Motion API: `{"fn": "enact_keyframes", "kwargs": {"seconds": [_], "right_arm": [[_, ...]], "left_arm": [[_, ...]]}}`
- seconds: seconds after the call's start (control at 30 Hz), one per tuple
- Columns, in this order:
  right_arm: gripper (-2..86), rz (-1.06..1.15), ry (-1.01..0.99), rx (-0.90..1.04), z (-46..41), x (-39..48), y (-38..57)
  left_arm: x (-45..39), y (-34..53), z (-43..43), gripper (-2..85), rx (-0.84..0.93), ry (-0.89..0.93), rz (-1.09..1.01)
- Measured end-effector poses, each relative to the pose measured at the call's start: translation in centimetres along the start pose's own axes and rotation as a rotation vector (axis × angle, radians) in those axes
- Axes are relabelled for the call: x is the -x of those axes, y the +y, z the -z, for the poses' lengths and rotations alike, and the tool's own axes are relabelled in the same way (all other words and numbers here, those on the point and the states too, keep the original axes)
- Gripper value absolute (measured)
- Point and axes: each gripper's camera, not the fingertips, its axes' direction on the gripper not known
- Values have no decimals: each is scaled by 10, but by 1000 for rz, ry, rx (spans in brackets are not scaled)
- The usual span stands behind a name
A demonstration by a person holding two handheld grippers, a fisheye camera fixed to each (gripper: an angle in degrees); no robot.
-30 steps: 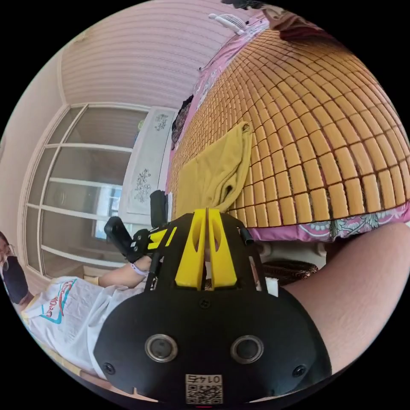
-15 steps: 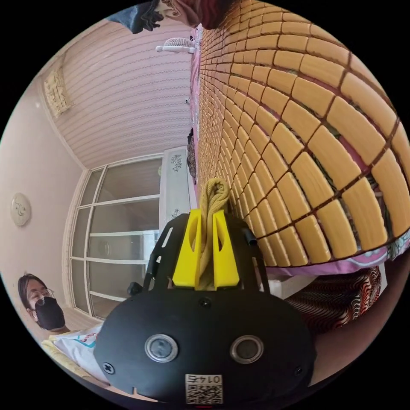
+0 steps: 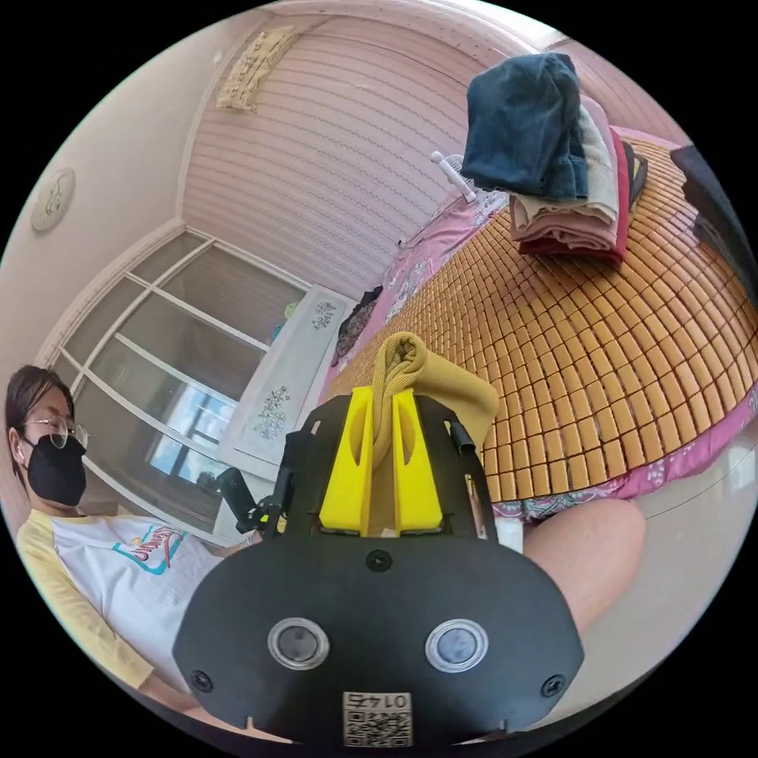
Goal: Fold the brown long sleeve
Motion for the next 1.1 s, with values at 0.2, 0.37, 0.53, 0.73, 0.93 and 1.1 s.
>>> {"fn": "enact_keyframes", "kwargs": {"seconds": [0.2,0.37,0.53,0.73,0.93,1.1], "right_arm": [[56,109,76,268,-123,56,-37],[98,-22,188,379,-254,70,-52],[78,83,184,358,-279,109,-52],[6,393,380,377,-285,162,-50],[-3,453,515,659,-406,173,-58],[-8,426,604,695,-461,164,-54]], "left_arm": [[36,30,30,54,2,-96,192],[89,55,40,73,13,-160,464],[124,74,64,83,-42,-152,661],[122,76,99,82,-104,-292,693],[130,41,63,89,1,-371,611],[155,58,42,96,73,-382,666]]}}
